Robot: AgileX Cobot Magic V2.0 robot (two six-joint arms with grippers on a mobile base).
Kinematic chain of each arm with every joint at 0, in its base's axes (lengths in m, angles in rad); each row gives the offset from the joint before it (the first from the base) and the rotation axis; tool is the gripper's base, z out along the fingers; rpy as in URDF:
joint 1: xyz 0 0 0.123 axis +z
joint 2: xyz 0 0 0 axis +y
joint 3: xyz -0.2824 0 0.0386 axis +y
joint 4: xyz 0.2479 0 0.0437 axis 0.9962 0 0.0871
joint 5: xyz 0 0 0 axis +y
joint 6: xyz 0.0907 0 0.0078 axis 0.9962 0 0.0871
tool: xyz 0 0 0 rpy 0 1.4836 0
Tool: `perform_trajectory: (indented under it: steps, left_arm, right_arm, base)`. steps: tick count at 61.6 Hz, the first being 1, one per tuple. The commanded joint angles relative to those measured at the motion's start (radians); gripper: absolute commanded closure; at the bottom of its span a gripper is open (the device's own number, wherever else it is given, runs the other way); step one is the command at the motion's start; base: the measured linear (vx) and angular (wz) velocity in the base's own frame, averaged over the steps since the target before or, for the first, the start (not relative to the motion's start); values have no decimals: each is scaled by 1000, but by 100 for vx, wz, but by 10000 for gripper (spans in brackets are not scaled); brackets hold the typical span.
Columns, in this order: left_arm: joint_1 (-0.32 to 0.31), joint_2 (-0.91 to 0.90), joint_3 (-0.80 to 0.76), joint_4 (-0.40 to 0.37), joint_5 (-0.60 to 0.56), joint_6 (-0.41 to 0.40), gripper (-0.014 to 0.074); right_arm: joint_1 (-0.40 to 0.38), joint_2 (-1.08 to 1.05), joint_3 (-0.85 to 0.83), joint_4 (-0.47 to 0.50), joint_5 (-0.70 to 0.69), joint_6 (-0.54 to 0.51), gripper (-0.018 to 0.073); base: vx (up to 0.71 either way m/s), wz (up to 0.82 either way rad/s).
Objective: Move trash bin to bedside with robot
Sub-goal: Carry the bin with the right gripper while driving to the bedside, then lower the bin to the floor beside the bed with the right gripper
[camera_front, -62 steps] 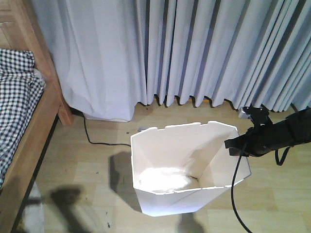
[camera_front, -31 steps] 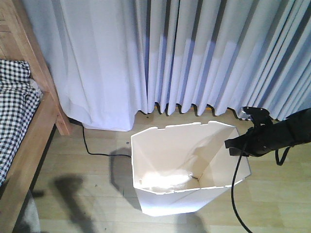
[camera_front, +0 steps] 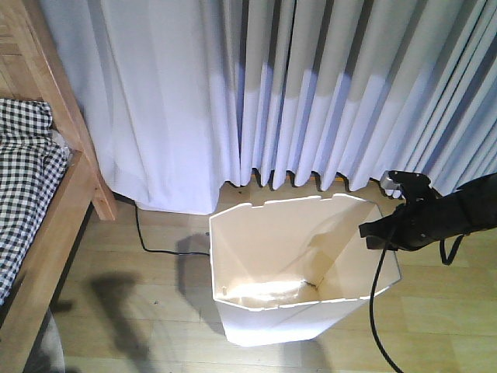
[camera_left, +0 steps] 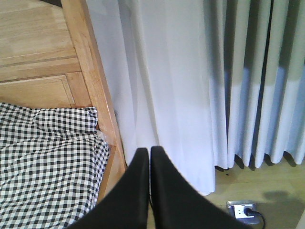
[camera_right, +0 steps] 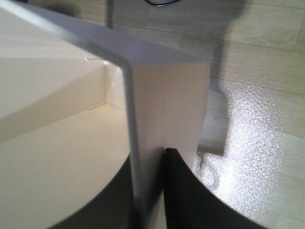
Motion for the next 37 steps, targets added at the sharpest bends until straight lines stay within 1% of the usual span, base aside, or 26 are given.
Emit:
perform_trajectory:
  steps: [1, 30, 37]
  left_arm:
    - [-6, -10, 29, -1, -73, -8, 602]
    - [-6, -10, 29, -1, -73, -8, 602]
    - [-6, -10, 29, -1, -73, -8, 602]
  right_arm:
    - [-4, -68, -20, 74, 147, 14, 564]
    - [-4, -68, -20, 75, 148, 14, 564]
    - [-4, -67, -20, 91, 121, 14, 564]
  base:
    - [0, 0]
    - [0, 0]
    - [0, 0]
